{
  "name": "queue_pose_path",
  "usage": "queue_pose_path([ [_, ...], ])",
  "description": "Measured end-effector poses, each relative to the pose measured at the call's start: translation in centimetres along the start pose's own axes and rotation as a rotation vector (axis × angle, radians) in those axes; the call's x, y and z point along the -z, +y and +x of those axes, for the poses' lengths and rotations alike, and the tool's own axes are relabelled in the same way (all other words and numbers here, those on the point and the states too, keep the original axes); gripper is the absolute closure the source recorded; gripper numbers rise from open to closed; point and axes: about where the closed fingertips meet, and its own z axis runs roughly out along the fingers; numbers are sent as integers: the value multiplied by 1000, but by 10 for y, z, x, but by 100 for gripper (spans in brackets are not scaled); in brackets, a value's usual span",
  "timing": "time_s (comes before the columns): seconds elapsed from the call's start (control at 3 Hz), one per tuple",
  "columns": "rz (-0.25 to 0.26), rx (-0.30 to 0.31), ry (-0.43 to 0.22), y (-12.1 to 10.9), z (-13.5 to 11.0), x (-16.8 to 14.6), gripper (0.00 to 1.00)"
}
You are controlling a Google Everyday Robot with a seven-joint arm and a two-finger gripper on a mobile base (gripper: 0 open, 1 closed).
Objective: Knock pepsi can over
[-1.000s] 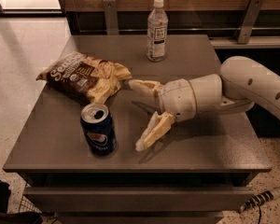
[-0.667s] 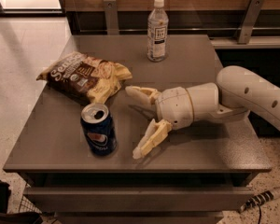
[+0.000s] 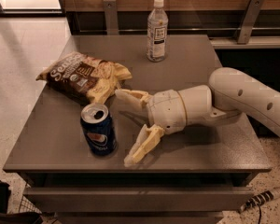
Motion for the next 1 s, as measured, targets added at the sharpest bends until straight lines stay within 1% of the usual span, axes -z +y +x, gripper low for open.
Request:
queue_pose_path([
  [0.33,-22,0,-3,-1,-3,-10,0],
  [0.67,-36,-3,-6,0,-3,-20,16],
  [1.0,-40,-1,-6,0,-4,-22,39],
])
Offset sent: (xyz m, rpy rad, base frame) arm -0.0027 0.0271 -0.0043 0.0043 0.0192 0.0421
